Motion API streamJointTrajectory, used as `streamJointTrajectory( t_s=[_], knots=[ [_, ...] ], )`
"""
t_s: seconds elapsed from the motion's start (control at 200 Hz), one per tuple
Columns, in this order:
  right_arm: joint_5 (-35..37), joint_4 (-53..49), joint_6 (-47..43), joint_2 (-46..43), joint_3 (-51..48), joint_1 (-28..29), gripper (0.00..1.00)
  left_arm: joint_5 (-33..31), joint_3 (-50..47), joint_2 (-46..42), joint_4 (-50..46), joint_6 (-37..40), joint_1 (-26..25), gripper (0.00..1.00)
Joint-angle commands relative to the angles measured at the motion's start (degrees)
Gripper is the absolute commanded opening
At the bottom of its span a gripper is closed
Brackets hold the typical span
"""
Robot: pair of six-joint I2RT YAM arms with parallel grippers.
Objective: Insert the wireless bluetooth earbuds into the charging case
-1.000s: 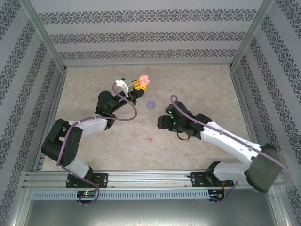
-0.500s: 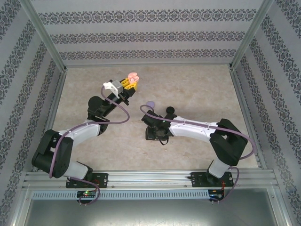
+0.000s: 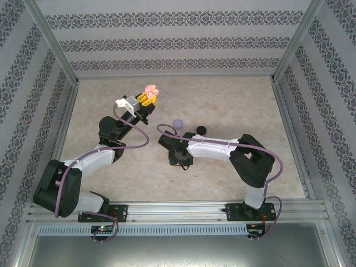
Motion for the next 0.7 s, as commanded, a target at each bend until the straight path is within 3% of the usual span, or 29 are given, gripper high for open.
streamJointTrajectory(
  t_s=[0.0,0.694],
  knots=[
    [1.66,-2.29,1.91,1.5,1.63,0.66,0.37,-0.15,-0.73,-1.39,4.31,-0.63,0.81,0.0],
    [0.82,-2.27,2.18,6.22,4.07,1.0,0.33,-0.07,-1.26,-0.96,4.93,-1.16,0.9,0.0]
  ],
)
